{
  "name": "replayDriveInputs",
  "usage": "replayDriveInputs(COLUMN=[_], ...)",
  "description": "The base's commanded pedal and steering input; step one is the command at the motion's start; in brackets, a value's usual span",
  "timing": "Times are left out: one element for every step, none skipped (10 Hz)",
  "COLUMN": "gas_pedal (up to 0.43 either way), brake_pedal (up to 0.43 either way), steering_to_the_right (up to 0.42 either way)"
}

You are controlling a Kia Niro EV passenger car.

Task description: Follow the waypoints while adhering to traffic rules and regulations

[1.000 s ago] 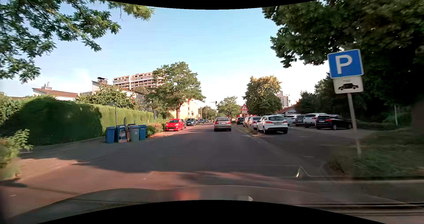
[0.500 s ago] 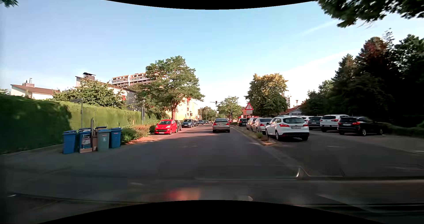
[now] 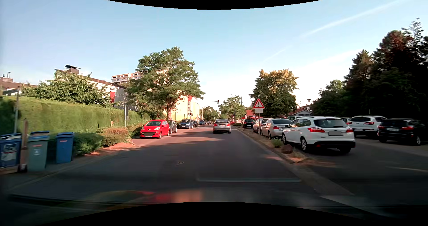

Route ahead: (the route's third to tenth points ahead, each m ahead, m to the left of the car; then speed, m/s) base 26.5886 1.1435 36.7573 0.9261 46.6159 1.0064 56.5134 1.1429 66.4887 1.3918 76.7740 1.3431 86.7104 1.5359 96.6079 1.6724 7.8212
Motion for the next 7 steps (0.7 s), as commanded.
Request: replayDriveInputs(gas_pedal=[0.047, 0.047, 0.039, 0.039, 0.028, 0.028, 0.028], brake_pedal=[0.000, 0.000, 0.000, 0.000, 0.000, 0.000, 0.000], steering_to_the_right=[-0.007, -0.007, -0.007, -0.007, -0.007, -0.006, -0.006])
